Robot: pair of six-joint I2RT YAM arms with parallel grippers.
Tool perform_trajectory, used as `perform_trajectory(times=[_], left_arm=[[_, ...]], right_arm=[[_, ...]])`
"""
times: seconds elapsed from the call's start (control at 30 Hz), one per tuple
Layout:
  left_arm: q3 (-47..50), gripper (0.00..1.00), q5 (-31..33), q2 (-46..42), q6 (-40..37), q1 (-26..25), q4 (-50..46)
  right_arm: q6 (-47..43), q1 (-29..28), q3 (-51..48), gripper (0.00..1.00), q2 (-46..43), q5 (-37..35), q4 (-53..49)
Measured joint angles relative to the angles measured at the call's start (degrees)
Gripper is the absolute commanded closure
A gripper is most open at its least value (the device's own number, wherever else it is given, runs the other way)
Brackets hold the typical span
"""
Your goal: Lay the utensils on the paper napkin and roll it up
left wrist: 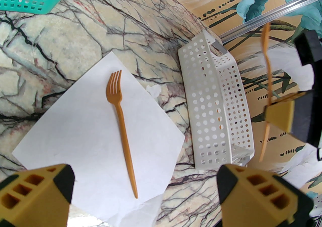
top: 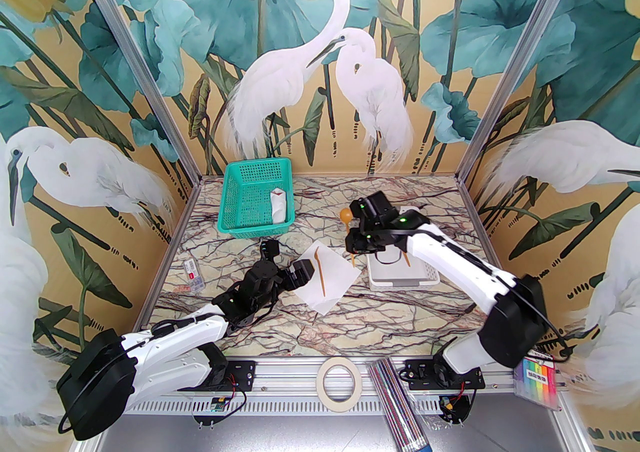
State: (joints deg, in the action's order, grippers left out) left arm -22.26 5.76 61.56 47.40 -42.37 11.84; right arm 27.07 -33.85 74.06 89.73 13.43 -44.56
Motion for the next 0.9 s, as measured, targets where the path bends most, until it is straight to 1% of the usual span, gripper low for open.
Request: perform_trajectory(times=[0.23, 0.5, 0.9], left_arm=[[0.0, 0.01, 0.6, -1.9, 0.0, 0.0, -1.2], [0.0, 0.0, 2.1, -3.5, -0.5, 0.0, -2.8], [0.0, 0.01, 2.5, -3.5, -0.6, 0.0, -3.5]], right_arm=[[1.1, -2.5, -0.2, 0.83, 7.2, 0.5, 2.7], [2.8, -4.7, -1.6, 0.83, 13.3, 3.2, 6.3], [6.2, -5.1, -4.4, 0.83, 16.8, 6.2, 10.7]])
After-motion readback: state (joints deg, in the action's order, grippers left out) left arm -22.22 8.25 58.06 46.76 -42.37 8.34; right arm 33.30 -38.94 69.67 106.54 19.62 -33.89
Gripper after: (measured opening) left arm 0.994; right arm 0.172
